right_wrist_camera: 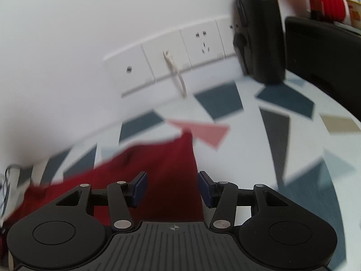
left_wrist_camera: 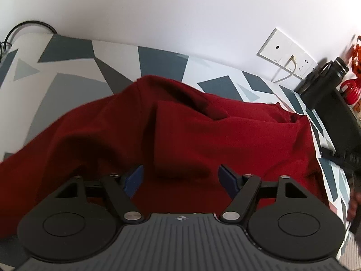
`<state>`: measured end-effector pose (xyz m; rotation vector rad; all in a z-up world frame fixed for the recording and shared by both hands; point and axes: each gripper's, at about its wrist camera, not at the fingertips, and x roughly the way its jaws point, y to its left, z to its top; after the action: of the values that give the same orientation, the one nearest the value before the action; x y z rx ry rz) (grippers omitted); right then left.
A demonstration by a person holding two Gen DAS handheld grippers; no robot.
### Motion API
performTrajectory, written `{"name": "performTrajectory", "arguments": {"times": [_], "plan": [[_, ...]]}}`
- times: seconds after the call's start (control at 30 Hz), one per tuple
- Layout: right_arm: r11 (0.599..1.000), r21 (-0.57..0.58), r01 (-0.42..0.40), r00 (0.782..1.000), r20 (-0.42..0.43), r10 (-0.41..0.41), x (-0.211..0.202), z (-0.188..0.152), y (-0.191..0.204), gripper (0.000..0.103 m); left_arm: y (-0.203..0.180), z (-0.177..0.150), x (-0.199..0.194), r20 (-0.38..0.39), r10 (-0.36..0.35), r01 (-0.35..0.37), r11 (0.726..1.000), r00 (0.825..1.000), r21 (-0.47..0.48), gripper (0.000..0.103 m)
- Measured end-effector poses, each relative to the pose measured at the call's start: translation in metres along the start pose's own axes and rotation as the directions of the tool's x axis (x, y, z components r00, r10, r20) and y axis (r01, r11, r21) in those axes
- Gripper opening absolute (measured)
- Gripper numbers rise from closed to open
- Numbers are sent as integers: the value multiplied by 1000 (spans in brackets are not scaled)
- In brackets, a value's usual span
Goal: Fold clothes
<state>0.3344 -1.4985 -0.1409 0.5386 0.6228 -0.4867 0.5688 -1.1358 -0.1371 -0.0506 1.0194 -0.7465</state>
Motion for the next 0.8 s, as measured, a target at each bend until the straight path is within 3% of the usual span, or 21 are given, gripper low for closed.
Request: {"name": "performTrajectory", "arguments": {"times": [0.03, 0.1, 0.13, 0.17, 0.23, 0.33, 0.37, 0.43, 0.47, 0.5, 0.53, 0.6, 0.7, 0.8], "plan": [[1000, -6, 12, 1000, -19, -12, 0, -7, 0, 49, -1, -2, 1, 4, -1, 1, 1000, 1000, -8, 38], [999, -19, 34, 998, -56, -35, 0, -21, 0, 46, -1, -5, -2, 3, -5, 5, 999, 1000, -33, 7], [999, -18, 42, 997, -62, -43, 2, -23, -1, 39, 0, -7, -3, 2, -7, 7, 999, 1000, -46, 7], [999, -14, 49, 997, -65, -50, 3, -25, -2, 18, 0, -8, -4, 2, -9, 10, 998, 1000, -58, 7], [998, -7, 67, 996, -61, -68, 3, -26, -4, 10, 1, -11, -7, 1, -14, 14, 996, 1000, -83, 7], [995, 4, 99, 994, -43, -99, -1, -24, -11, 7, 2, -16, -12, -1, -20, 20, 992, 1000, -121, 7], [994, 9, 107, 993, -46, -106, -1, -24, -14, 7, 3, -17, -13, -1, -22, 22, 991, 1000, -133, 9], [993, 22, 116, 992, -51, -115, -2, -24, -17, 8, 0, -13, -12, -3, -13, 13, 993, 1000, -116, 27], [993, 24, 118, 992, -53, -116, -2, -24, -17, 8, -1, -11, -11, -3, -9, 8, 994, 1000, -107, 40], [993, 20, 120, 992, -52, -119, -3, -24, -17, 8, -3, -8, -11, -4, -4, 4, 995, 1000, -98, 63], [992, 15, 123, 991, -50, -122, -4, -24, -15, 8, -4, -6, -10, -5, 0, -1, 996, 1000, -89, 74], [992, 13, 129, 991, -49, -128, -4, -24, -14, 8, 0, 8, -9, 39, 3, 2, 993, 999, -120, 75], [990, 26, 136, 989, -52, -135, -5, -24, -14, 8, 12, 26, 4, 33, -7, 14, 981, 999, -193, 74], [989, 39, 144, 988, -55, -142, -5, -25, -14, 9, 11, 30, 11, 6, 46, -44, 982, 999, -185, 73]]}}
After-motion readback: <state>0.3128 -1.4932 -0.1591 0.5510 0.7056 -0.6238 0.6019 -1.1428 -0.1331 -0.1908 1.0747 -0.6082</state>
